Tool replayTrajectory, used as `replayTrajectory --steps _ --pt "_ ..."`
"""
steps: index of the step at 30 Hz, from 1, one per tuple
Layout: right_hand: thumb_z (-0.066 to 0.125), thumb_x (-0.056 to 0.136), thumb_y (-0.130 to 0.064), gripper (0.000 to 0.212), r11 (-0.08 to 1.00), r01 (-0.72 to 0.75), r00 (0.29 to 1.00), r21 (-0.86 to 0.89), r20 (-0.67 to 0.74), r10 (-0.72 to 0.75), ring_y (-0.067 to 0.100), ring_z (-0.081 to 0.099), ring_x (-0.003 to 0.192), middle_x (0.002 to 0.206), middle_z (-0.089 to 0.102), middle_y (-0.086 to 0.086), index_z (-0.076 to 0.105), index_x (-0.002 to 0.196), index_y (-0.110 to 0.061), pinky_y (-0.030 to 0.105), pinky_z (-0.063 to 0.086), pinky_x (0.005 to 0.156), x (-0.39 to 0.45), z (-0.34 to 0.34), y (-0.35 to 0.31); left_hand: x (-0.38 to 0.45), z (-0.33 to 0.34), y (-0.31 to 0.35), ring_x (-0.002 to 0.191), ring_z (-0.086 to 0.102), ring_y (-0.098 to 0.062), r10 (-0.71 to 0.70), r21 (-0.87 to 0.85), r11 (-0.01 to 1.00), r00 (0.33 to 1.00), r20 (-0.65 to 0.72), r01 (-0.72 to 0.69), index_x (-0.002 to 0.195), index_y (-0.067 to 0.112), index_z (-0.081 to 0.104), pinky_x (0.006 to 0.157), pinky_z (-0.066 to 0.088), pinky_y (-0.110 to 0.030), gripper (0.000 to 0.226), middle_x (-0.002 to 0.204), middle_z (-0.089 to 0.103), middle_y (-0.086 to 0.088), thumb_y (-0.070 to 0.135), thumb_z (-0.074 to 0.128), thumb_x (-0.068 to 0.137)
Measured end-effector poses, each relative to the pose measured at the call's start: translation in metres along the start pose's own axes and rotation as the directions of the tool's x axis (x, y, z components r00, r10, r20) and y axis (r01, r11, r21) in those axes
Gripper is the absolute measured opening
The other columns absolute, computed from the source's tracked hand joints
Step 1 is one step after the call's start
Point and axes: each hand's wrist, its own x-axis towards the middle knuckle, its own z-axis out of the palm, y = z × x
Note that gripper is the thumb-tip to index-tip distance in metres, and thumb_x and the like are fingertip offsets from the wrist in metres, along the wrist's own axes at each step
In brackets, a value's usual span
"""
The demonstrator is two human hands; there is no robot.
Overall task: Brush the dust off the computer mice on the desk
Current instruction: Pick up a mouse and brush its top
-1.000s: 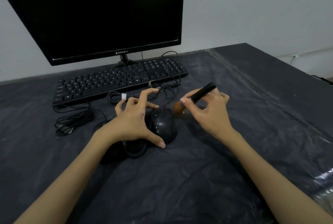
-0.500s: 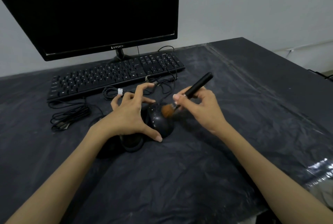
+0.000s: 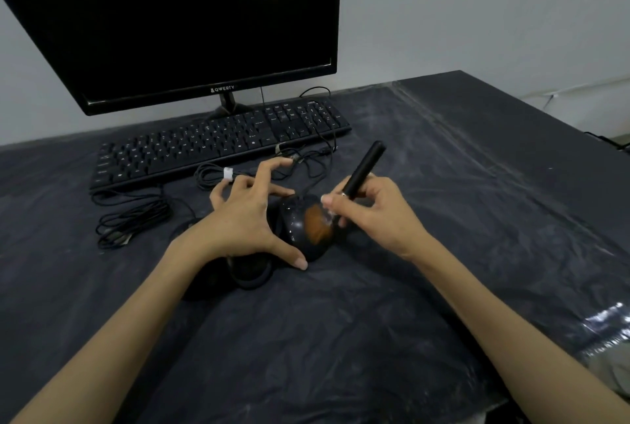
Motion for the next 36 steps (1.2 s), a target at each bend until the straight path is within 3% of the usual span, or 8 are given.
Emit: replayTrajectory --steps 3,6,9,15,22,26,31,36 --pt "0.071 0.072 -0.04 0.024 0.993 -0.009 0.993 -0.114 0.117 0.023 0.019 0.067 0.063 0.083 0.065 -0.001 0.069 0.065 -0.017 0.038 0.046 0.08 0.0 -0.001 0.0 0.0 0.0 -0.001 0.135 0.018 -0.007 -0.001 -0.012 1.0 1.0 0.0 0.001 0.131 0.052 0.004 0.111 -0.007 -0.044 0.126 0.127 0.051 0.026 0.066 0.082 0.033" --pt "0.07 0.067 -0.039 0.023 0.999 0.008 0.999 0.033 -0.048 -0.006 0.021 0.063 0.062 0.074 0.067 0.005 0.069 0.063 -0.016 0.031 0.045 0.062 0.005 -0.01 -0.004 0.0 0.001 -0.002 0.133 0.019 -0.005 0.005 -0.015 1.0 1.0 -0.003 -0.005 0.13 0.053 0.005 0.11 -0.007 -0.041 0.125 0.126 0.051 0.025 0.066 0.083 0.033" --pt "0.071 0.072 -0.044 0.03 0.995 0.072 0.979 0.067 -0.196 -0.058 0.02 0.068 0.067 0.084 0.07 0.01 0.072 0.074 -0.014 0.042 0.053 0.079 0.007 -0.014 -0.002 0.0 0.001 -0.002 0.133 0.019 -0.005 0.008 -0.014 1.0 1.0 -0.006 -0.008 0.13 0.053 0.005 0.109 -0.007 -0.04 0.125 0.126 0.052 0.025 0.065 0.083 0.033" --pt "0.071 0.077 -0.028 0.021 0.996 0.012 0.997 -0.083 0.077 -0.005 0.015 0.064 0.061 0.076 0.065 0.002 0.068 0.064 -0.012 0.031 0.046 0.072 -0.002 0.003 -0.002 0.0 0.001 -0.002 0.135 0.019 -0.007 0.008 0.002 1.0 1.0 -0.005 -0.008 0.13 0.053 0.003 0.111 -0.007 -0.044 0.125 0.127 0.051 0.026 0.067 0.082 0.034" --pt "0.068 0.075 -0.051 0.029 0.998 0.043 0.983 -0.055 -0.176 -0.052 0.014 0.069 0.077 0.08 0.07 -0.005 0.071 0.074 -0.023 0.058 0.044 0.096 0.001 -0.003 -0.003 -0.001 0.0 -0.001 0.133 0.019 -0.006 0.002 -0.01 1.0 1.0 -0.004 -0.002 0.13 0.053 0.005 0.111 -0.007 -0.043 0.125 0.126 0.051 0.026 0.065 0.084 0.034" --pt "0.068 0.075 -0.044 0.025 0.999 0.0 1.0 -0.044 -0.013 0.0 0.015 0.066 0.07 0.085 0.065 -0.002 0.07 0.065 -0.021 0.043 0.051 0.078 -0.001 0.0 -0.005 0.0 0.0 -0.002 0.134 0.018 -0.006 0.0 -0.013 1.0 1.0 0.004 0.0 0.13 0.054 0.004 0.112 -0.008 -0.044 0.126 0.126 0.05 0.027 0.067 0.082 0.032" --pt "0.064 0.073 -0.059 0.027 0.997 0.018 0.965 -0.081 -0.258 -0.039 0.017 0.065 0.096 0.093 0.067 -0.008 0.071 0.075 -0.033 0.058 0.039 0.101 0.005 -0.005 0.001 0.0 0.001 -0.003 0.134 0.018 -0.006 0.002 -0.017 1.0 1.0 -0.005 -0.003 0.13 0.054 0.005 0.112 -0.007 -0.045 0.125 0.125 0.051 0.027 0.066 0.082 0.032" --pt "0.062 0.072 -0.056 0.034 0.998 -0.004 1.0 -0.066 0.0 0.004 0.012 0.065 0.073 0.079 0.069 -0.003 0.069 0.067 -0.023 0.044 0.05 0.083 0.0 0.002 -0.003 -0.001 0.001 -0.002 0.135 0.019 -0.007 0.003 -0.012 1.0 1.0 -0.01 -0.003 0.13 0.054 0.004 0.112 -0.007 -0.045 0.126 0.126 0.052 0.026 0.067 0.082 0.032"
